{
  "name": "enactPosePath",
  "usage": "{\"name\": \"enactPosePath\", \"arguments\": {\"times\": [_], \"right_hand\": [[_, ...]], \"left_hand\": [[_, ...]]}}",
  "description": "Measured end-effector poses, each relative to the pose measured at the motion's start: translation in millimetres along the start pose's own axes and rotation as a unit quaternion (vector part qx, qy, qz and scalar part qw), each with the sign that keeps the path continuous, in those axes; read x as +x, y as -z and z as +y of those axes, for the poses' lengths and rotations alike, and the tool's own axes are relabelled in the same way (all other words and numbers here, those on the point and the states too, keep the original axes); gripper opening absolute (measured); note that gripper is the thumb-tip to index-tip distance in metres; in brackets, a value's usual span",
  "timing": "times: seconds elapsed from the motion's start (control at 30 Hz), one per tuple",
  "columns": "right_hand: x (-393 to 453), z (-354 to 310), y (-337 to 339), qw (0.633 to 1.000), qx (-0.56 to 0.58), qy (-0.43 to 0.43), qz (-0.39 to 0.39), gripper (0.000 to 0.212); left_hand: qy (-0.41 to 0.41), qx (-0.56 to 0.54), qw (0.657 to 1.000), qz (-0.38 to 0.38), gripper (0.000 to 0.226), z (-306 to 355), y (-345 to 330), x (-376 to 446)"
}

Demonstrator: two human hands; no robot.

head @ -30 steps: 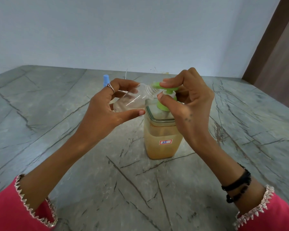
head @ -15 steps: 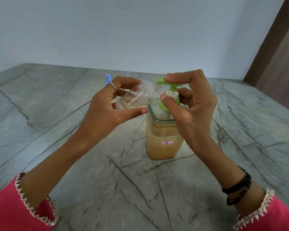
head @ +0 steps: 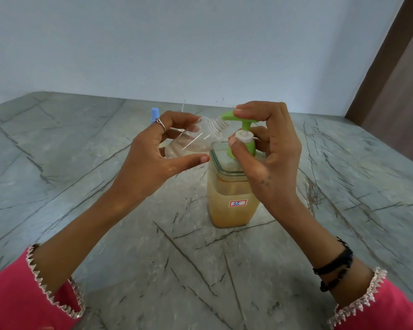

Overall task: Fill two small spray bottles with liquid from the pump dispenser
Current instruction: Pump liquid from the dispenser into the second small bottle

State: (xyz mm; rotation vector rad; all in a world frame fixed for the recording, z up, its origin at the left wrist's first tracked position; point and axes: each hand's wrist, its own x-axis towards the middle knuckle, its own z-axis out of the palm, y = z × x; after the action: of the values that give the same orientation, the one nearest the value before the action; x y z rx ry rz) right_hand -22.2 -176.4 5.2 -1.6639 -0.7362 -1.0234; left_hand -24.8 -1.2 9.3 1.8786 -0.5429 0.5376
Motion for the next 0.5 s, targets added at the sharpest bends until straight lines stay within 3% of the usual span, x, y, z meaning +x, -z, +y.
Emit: {"name": "enactPosePath", "arguments": {"times": [0.17, 0.37, 0.5], "right_hand": [[0.7, -0.7, -1.4, 1.000, -0.003, -0.007, 0.023, 0.036], [7.8, -5.1, -1.1, 0.999, -0.031, -0.034, 0.021, 0.015], [4.9, -5.5, -2.1, 0.999, -0.028, -0.021, 0.017, 0.029]], "left_hand": [[-0.001, -0.002, 1.000, 0.003, 0.049, 1.3, 0.3, -0.7], [-0.002, 0.013, 1.000, -0.008, 0.048, 0.9, 1.2, -0.4], [0.004, -0.005, 1.000, -0.009, 0.048, 1.2, 1.3, -0.2]]}}
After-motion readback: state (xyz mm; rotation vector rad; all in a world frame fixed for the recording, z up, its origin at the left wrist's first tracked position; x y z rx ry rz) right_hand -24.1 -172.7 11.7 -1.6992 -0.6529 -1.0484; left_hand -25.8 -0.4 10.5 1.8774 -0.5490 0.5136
